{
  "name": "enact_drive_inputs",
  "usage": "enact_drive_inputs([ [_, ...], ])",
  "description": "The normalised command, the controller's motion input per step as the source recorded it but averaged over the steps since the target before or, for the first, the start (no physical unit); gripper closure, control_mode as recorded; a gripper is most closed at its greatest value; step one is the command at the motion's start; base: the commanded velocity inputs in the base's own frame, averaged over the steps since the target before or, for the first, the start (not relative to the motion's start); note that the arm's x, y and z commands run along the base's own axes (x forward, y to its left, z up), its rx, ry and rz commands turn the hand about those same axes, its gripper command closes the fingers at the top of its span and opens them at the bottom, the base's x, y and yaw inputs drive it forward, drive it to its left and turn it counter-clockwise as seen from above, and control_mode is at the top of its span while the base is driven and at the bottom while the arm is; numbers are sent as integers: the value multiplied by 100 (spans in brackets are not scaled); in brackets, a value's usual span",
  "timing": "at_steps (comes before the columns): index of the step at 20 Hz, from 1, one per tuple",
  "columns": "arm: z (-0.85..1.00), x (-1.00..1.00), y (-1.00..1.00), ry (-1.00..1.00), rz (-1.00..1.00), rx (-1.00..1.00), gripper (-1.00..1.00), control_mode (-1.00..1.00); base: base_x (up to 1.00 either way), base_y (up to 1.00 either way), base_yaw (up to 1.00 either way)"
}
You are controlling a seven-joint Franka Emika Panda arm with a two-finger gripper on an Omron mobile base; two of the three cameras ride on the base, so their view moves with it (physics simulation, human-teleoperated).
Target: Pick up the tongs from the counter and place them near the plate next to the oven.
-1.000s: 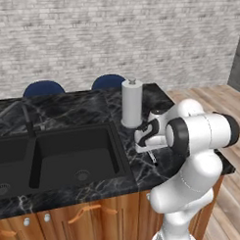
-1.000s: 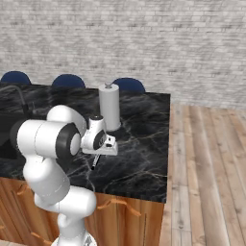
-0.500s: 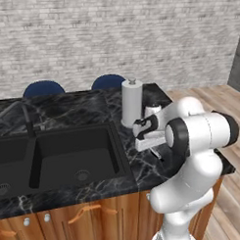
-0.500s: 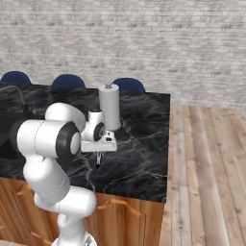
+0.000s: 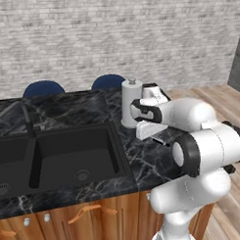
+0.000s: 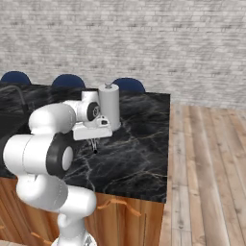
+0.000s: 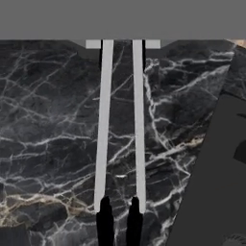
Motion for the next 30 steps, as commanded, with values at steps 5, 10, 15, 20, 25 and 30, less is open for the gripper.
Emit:
enact_drive_inputs([
  [5, 50, -45, 2, -5, 0, 0, 100, -100, 0, 0, 0],
  [10, 38, -35, 4, -16, 1, 1, 100, -100, 0, 0, 0],
  [15, 11, -18, 2, -7, 2, -1, 100, -100, 0, 0, 0],
  [20, 0, 0, 0, 0, 0, 0, 100, -100, 0, 0, 0],
  [25, 0, -1, 0, 0, 0, -1, 100, 100, -14, 0, 3],
  [30, 0, 0, 0, 0, 0, 0, 100, 100, -66, 0, 23],
])
